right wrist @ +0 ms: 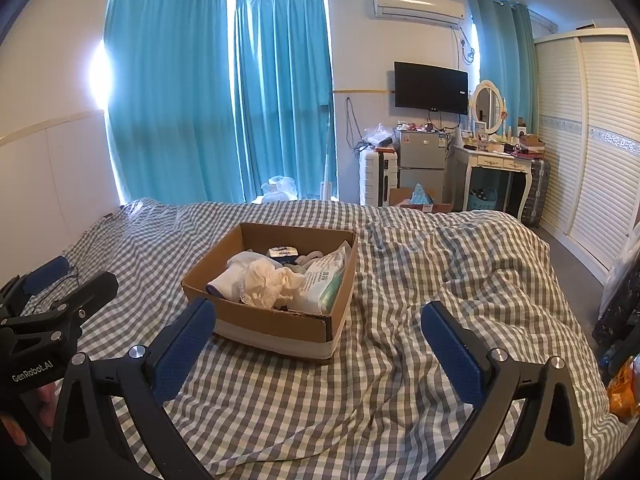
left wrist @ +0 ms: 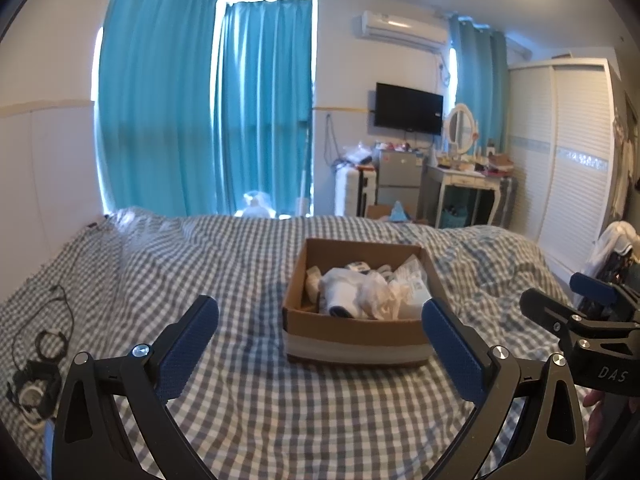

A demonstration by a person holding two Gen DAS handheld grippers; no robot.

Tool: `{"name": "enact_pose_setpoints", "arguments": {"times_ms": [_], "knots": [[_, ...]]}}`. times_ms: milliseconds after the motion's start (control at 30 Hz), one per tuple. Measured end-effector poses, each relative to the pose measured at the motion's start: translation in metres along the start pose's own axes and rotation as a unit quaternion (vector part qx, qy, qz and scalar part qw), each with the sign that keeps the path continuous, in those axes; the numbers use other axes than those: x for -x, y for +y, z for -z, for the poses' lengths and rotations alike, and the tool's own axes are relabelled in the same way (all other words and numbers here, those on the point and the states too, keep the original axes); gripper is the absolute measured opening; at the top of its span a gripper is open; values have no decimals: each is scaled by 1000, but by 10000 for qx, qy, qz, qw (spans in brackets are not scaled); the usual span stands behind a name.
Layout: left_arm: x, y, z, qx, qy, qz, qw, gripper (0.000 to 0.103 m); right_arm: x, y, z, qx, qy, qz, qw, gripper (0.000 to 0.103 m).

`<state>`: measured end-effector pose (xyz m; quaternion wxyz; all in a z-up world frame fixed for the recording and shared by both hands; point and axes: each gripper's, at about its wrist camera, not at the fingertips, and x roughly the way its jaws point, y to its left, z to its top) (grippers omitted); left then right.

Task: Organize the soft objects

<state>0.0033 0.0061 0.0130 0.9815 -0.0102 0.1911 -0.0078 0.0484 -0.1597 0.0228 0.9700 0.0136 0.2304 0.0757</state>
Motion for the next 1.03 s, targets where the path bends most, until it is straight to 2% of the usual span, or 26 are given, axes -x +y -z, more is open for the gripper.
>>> {"name": "enact_pose_setpoints", "arguments": {"times_ms": [1033], "knots": [[-1, 3, 0, -8, -25, -52, 10000, 103, -3, 1, 3, 16, 67, 8, 10000, 103]]}}
